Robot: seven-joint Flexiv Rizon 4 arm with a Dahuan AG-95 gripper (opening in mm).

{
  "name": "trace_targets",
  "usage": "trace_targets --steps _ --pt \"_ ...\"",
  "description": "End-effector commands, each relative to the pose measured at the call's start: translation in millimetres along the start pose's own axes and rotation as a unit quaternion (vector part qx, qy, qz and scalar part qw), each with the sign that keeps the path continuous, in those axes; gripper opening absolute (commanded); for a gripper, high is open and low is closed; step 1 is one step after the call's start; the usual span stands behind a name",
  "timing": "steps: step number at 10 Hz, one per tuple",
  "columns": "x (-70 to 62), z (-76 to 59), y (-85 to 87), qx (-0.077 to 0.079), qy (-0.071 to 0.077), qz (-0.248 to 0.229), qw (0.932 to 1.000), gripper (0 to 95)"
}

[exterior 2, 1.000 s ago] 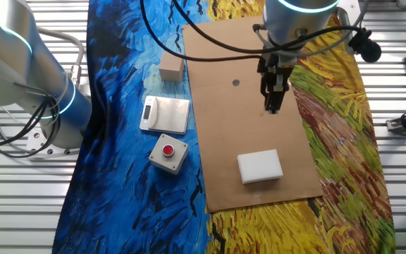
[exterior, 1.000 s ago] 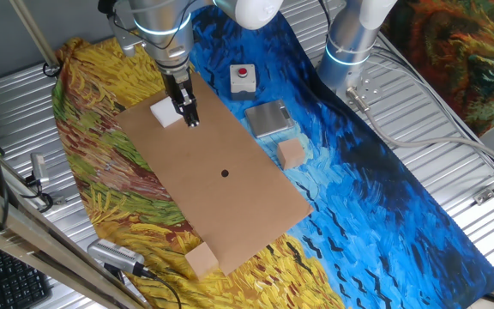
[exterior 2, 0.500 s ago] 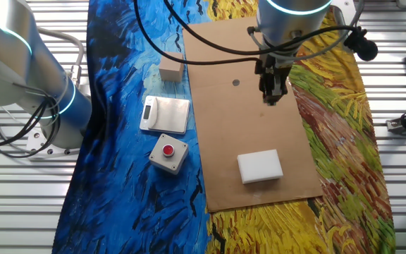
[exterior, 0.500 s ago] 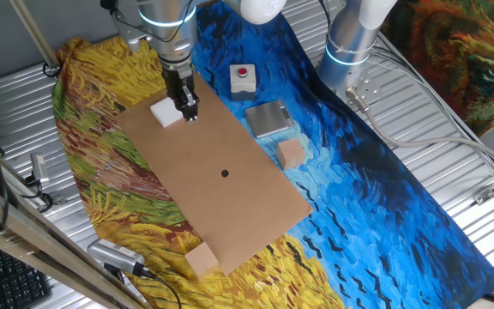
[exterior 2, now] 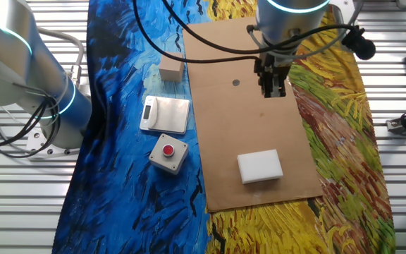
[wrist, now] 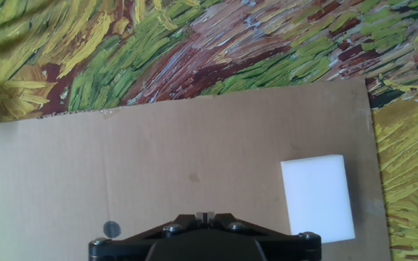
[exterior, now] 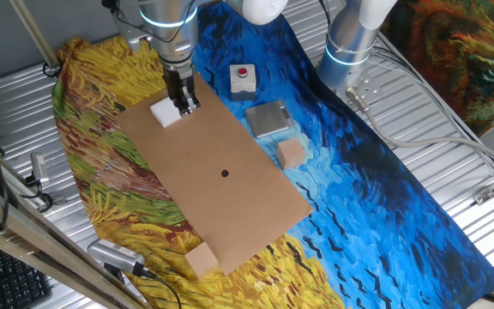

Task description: Clean the tabletop with a sponge

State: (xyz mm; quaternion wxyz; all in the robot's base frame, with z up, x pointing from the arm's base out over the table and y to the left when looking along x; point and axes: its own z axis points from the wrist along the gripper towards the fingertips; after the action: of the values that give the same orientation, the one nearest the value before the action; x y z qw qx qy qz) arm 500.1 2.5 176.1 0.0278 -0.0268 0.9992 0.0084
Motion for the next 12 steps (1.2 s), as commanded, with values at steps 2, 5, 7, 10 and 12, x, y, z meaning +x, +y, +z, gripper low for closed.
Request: trace_targets --steps 2,5,7,10,12 --pt "-0.7 0.1 0.4 -0.001 0.000 -0.009 1.0000 0.0" --pt "0.1 -2.1 1.5 -0.004 0.002 -0.010 0.9999 0.0" --pt "0.1 -2.0 1.6 -0.005 0.002 -0.008 1.0000 0.0" --pt "0.1 -1.0 2.6 -0.004 0.002 0.005 1.0000 0.0" --pt "1.7 8.0 -26.6 -0.001 -0.009 -0.002 1.0000 0.0"
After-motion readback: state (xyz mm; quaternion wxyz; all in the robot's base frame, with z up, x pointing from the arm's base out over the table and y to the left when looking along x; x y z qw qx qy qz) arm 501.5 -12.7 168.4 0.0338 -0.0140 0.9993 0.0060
